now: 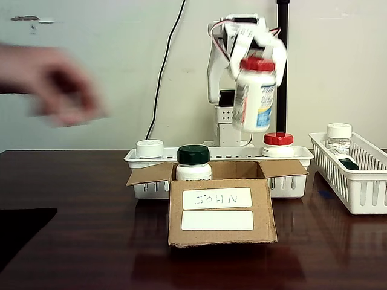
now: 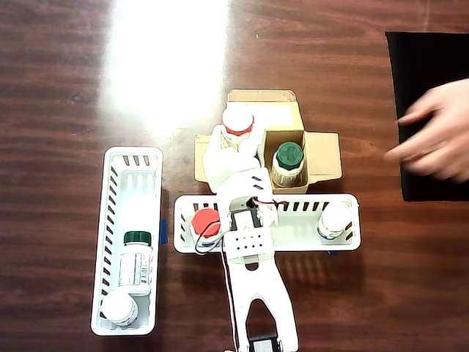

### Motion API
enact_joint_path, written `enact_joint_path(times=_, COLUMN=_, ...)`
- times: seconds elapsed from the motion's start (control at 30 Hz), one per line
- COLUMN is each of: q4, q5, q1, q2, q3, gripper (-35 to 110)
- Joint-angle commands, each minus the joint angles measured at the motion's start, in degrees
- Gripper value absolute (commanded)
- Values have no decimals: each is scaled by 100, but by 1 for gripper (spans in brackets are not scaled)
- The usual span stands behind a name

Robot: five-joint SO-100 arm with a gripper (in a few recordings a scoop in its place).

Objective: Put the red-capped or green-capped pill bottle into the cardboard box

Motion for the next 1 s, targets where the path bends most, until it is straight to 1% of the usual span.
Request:
enact_joint_path(times=0.0, q4=-694, q5=88, q1=132, q2=466, q3=439, gripper=1)
enact_joint_path(times=0.2, q4=-1362, q5=26, q1=-369, q2=1090, q3=1969, gripper=1)
enact_joint_path(times=0.37, q4=-2171, q5=158, q1=-396, q2=747, q3=2646, gripper=1)
enact_joint_path(times=0.5, q4=-2522, q5=158, q1=-378, q2=167, q3=2470, gripper=1)
enact_joint_path(times=0.77, q4=-2566, q5=431, q1=-167, q2=-1512, q3=1028, gripper=2)
enact_joint_path(times=0.87, q4=-2566, q5=510, q1=-114, q2=-1951, q3=659, gripper=9)
enact_joint_path(times=0.97, q4=-2566, q5=545, q1=-88, q2=-2188, q3=448, gripper=28)
